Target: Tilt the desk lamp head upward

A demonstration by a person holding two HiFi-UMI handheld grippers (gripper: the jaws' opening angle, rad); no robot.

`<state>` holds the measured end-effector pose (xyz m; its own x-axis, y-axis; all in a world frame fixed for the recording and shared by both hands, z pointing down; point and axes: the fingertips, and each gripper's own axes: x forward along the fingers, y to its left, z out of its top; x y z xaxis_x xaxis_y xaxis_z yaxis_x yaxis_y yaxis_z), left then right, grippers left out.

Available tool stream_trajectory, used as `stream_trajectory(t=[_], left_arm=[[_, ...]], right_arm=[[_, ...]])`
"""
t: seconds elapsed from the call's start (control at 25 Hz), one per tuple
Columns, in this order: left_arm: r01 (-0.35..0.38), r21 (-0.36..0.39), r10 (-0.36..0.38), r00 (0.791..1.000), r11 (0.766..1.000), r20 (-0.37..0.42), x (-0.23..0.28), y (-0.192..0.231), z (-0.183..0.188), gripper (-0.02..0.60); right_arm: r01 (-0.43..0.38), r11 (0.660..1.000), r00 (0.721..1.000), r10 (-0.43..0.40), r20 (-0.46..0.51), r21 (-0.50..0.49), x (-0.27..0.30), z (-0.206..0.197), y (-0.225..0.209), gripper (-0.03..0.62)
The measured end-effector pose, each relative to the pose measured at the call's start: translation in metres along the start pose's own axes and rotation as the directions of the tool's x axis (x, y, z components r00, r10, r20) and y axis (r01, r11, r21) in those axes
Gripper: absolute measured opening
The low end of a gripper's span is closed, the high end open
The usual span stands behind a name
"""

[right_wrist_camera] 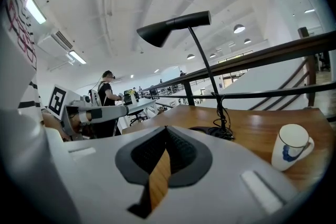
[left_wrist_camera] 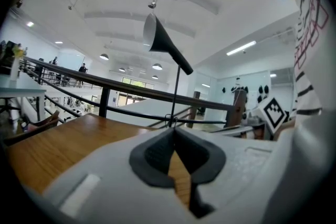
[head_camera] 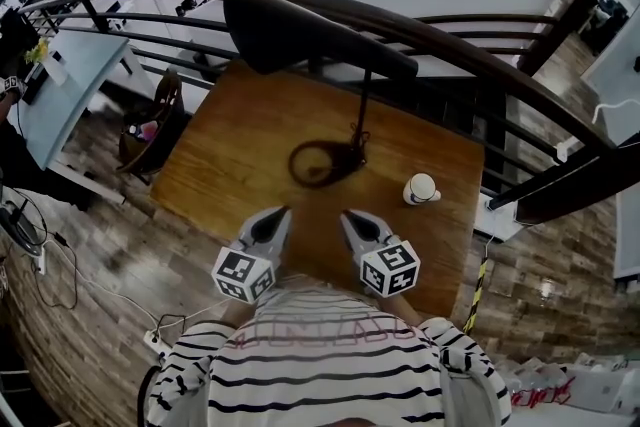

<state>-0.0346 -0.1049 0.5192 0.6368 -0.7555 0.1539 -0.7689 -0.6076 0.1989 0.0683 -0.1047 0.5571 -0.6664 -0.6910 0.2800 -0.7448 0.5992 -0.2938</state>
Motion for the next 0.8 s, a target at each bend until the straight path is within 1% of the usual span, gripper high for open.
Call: stream_trajectory(t=[0.32, 0.6, 0.8], left_arm=[[0.02, -0.008, -0.021, 0.999, 1.0, -0.045, 0.004, -0.008, -0.013, 0.003], [0.027, -0.006, -0.027, 0.998, 1.0, -0.054, 0.002, -0.009, -0.016, 0.003], [0.018, -0.013, -0.018, 0.999, 1.0, -0.051, -0.001, -0.006, -0.017, 0.003]], right_arm=[[0.015, 1.0, 1.0, -0.015, 0.001, -0.021, -0.002, 0.002, 0.001, 0.0], [0.017, 1.0, 1.0, -0.017, -0.004, -0.027, -0.001, 0.001, 0.003, 0.0], [0.02, 0.999, 1.0, -0.021, -0.013, -0.031, 0.001, -0.001, 0.003, 0.0]])
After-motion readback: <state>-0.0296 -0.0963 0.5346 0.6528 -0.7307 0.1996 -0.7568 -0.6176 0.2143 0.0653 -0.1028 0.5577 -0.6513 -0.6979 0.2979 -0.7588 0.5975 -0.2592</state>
